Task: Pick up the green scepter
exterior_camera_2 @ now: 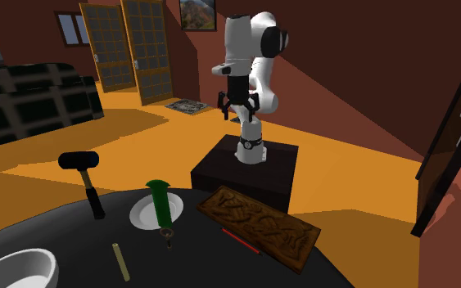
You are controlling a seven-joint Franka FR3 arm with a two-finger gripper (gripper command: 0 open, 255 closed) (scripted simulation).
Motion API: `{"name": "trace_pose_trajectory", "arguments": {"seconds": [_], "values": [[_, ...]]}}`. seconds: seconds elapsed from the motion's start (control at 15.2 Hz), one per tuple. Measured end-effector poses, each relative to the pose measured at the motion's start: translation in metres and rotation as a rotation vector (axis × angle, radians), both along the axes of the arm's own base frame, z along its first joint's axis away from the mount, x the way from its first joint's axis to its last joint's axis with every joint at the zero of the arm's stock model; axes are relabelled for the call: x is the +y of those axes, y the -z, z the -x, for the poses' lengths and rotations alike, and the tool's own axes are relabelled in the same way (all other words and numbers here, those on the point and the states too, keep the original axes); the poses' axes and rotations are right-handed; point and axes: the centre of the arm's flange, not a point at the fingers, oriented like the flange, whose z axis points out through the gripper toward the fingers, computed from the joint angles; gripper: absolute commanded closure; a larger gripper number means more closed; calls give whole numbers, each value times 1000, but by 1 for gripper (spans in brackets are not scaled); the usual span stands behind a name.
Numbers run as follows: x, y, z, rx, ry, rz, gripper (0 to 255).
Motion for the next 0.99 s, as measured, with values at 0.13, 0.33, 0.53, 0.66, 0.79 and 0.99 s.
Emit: {"name": "trace_pose_trajectory", "arguments": {"seconds": [0.13,0.33,0.53,0.66,0.79,0.99], "values": [[-3,20,-9,-39,10,4,0],[-10,46,-24,-96,26,10,0],[-16,81,-43,-152,41,15,0],[-23,100,-56,-189,52,19,0],[-32,119,-69,-228,62,24,0],[-40,146,-90,-285,77,29,0]]}}
